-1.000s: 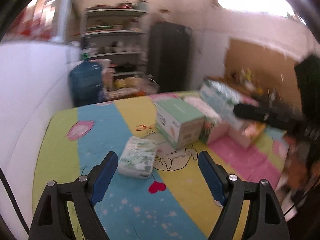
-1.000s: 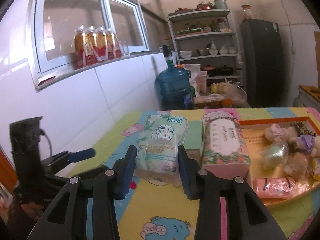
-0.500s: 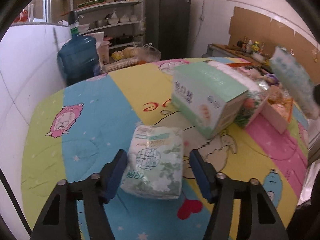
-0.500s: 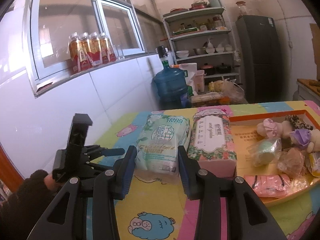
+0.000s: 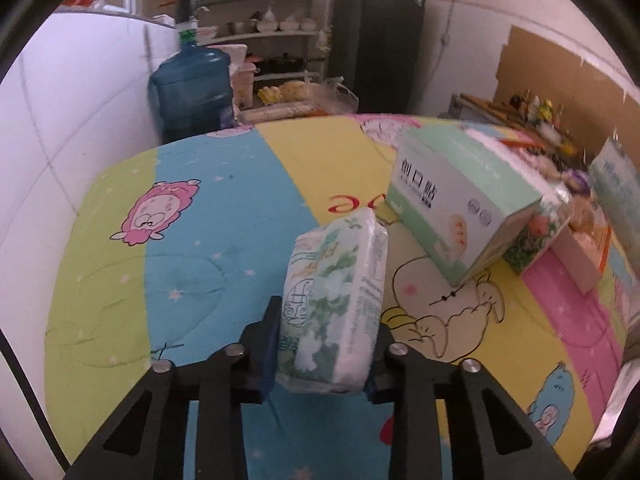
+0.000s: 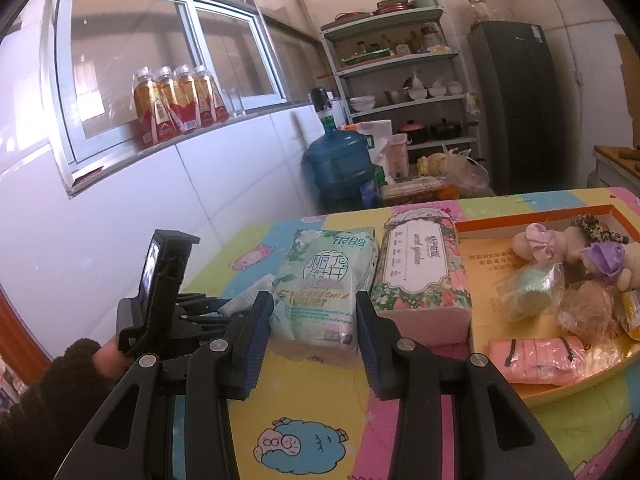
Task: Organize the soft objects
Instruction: 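Carry the wipes pack with the left gripper while the right gripper carries its pack to the box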
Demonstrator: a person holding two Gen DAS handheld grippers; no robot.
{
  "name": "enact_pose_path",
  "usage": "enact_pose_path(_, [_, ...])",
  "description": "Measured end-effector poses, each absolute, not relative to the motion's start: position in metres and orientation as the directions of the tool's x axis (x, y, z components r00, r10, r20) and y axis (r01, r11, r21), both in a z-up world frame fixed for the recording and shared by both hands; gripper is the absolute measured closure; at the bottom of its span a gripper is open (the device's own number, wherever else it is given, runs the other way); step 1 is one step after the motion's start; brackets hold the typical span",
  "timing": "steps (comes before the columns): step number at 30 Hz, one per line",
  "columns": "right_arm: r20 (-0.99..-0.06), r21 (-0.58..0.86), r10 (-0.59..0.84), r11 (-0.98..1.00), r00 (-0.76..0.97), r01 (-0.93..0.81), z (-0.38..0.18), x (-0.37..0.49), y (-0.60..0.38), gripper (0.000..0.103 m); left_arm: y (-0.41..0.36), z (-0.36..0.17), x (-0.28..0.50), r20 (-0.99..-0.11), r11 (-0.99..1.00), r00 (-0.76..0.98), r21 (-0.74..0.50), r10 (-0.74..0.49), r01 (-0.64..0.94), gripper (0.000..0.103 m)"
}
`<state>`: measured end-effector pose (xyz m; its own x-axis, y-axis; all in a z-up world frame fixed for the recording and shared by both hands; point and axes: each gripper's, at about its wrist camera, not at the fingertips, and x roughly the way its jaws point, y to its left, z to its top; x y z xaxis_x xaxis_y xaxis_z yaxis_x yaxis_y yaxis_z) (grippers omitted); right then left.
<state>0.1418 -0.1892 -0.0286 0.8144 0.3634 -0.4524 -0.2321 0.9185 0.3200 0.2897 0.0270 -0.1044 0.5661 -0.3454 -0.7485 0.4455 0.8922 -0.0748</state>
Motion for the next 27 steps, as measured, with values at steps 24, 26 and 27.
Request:
enact_pose_path(24, [-0.424,0.301,0.365,0.92,0.829,-0.251,-0.019,0.121,-0.194,0.061,-0.003,-0.038,0.164,-0.584,0.976,0.782,-0.133,-0.218,0.172,0.074])
enact_pose_path(26, [-0.418,0.298,0.364,0.92,0.832,-0.253,-0.017,0.116,-0.197,0.061,-0.009,-0.035,0.158,-0.578,0.979,0.79,-0.133,-0.205,0.157,0.074])
enact_pose_path(27, [-0.415,0.297,0.364,0.921,0.834,-0.254,-0.017,0.115,-0.197,0.061,-0.011,-0.034,0.155,-0.575,0.979,0.793,-0.136,-0.203,0.153,0.074])
